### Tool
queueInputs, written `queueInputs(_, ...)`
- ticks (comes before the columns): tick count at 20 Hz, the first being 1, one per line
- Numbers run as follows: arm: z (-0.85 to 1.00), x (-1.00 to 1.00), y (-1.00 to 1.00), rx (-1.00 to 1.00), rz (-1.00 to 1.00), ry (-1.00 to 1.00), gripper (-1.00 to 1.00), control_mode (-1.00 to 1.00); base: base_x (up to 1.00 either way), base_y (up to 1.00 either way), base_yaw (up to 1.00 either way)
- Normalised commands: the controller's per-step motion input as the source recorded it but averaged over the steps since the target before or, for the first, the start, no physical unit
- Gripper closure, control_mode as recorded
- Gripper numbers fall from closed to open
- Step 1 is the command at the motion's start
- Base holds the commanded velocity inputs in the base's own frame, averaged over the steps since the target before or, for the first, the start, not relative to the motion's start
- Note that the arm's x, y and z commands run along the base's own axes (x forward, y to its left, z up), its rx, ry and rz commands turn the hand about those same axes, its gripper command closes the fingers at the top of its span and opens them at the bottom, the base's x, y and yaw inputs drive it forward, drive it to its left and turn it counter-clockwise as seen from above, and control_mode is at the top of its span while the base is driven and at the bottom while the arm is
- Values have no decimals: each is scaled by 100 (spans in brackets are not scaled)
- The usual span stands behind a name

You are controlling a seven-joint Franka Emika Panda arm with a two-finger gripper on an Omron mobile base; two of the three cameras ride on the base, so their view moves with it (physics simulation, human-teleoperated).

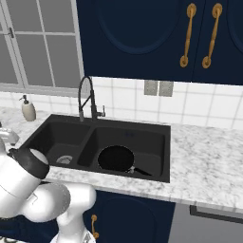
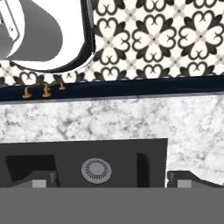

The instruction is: Pick the pan and sponge and place them into the sink. Then turn on the water.

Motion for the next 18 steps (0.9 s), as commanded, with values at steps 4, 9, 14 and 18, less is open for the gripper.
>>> queueInputs(4,-6,18,59,1,0,-3,-100,-100,0,0,0)
queueInputs(9,-7,24,50,2,0,0,-100,-100,0,0,0)
queueInputs(14,-21,34,50,1,0,0,-100,-100,0,0,0)
queueInputs(18,-29,41,51,0,0,0,-100,-100,0,0,0)
